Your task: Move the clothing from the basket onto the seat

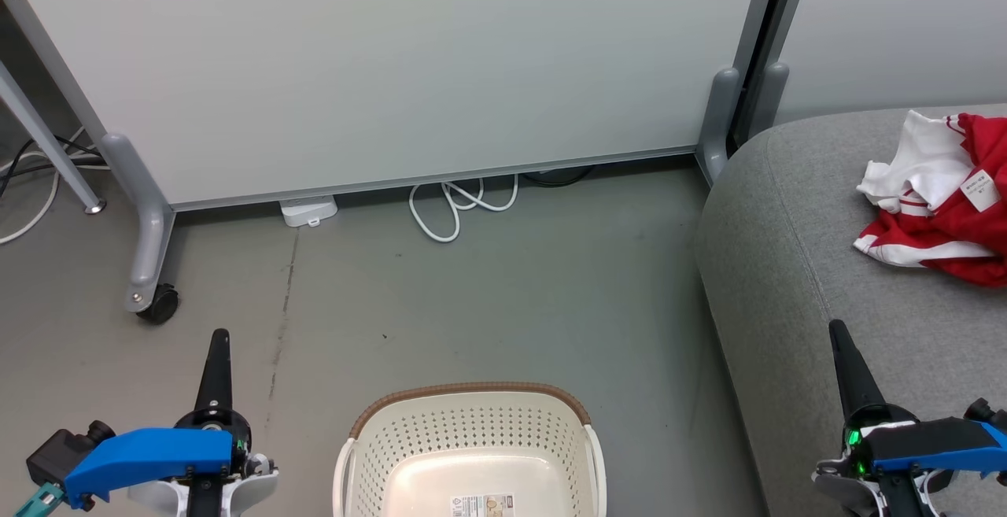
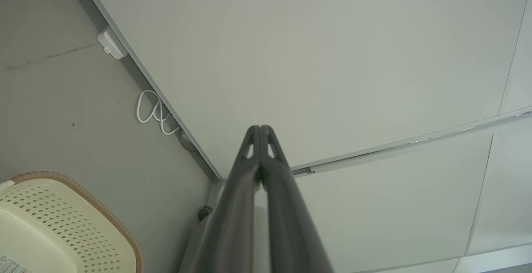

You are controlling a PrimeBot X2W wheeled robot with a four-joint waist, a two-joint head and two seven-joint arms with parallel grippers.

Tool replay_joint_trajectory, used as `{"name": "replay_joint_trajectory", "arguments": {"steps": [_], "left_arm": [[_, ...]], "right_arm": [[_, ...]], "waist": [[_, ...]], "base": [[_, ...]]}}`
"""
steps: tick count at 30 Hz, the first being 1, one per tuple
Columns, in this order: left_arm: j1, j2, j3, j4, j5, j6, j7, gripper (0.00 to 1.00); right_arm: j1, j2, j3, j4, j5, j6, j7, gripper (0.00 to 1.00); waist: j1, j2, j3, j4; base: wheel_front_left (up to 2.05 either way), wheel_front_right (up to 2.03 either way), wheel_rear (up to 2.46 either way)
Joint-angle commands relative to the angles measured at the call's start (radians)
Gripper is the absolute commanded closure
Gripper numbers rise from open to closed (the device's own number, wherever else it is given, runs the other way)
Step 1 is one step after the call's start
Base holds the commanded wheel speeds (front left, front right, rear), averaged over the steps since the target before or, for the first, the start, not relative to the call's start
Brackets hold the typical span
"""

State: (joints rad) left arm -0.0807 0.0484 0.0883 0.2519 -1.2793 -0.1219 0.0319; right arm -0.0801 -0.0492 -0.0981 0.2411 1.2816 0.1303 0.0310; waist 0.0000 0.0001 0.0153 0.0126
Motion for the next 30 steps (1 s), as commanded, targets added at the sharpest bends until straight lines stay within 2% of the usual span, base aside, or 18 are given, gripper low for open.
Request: {"name": "replay_joint_trajectory", "arguments": {"steps": [1, 30], "left_arm": [[-0.020, 0.003, 0.008, -0.010, -0.025, -0.006, 0.007, 1.00], [-0.029, 0.003, 0.022, -0.009, -0.265, -0.012, 0.067, 1.00]], "right_arm": [[-0.024, -0.002, -0.002, -0.004, 0.025, 0.001, 0.006, 1.00], [-0.031, -0.002, -0.014, 0.003, 0.264, 0.001, 0.067, 1.00]], "waist": [[0.0000, -0.0001, 0.000, 0.000], [0.0000, -0.0001, -0.009, -0.009]], "base": [[0.00, 0.00, 0.00], [0.00, 0.00, 0.00]]}}
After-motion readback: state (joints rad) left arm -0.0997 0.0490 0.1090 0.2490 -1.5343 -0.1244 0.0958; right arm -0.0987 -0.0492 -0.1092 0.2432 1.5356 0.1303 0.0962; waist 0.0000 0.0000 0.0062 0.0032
